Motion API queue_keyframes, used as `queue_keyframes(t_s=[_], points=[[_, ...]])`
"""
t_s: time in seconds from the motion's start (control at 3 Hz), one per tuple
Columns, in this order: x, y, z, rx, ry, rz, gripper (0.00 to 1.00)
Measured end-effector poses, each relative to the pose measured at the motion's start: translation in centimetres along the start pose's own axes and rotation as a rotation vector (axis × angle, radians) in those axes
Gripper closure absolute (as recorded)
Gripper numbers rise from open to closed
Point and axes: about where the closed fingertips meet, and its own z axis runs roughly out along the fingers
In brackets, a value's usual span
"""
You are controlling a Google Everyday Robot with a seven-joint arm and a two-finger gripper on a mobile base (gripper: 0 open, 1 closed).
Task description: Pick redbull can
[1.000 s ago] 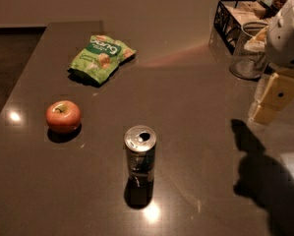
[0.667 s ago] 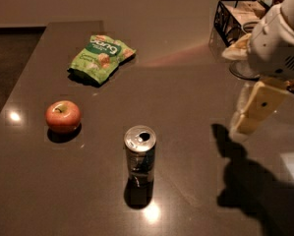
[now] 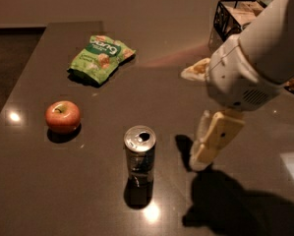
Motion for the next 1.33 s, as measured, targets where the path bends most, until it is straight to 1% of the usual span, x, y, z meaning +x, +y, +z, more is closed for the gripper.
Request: queue_keyframes(t_s=[0.33, 0.67, 1.0, 1.33], points=[[-2.8, 1.9, 2.5, -0.031, -0.064, -0.025, 0.0], [-4.7, 3.2, 4.3, -0.056, -0.105, -0.039, 0.0], [-6.0, 4.2, 5.0, -0.086, -0.144, -0.051, 0.0], [-7.4, 5.1, 5.2, -0.13, -0.172, -0.067, 0.26]])
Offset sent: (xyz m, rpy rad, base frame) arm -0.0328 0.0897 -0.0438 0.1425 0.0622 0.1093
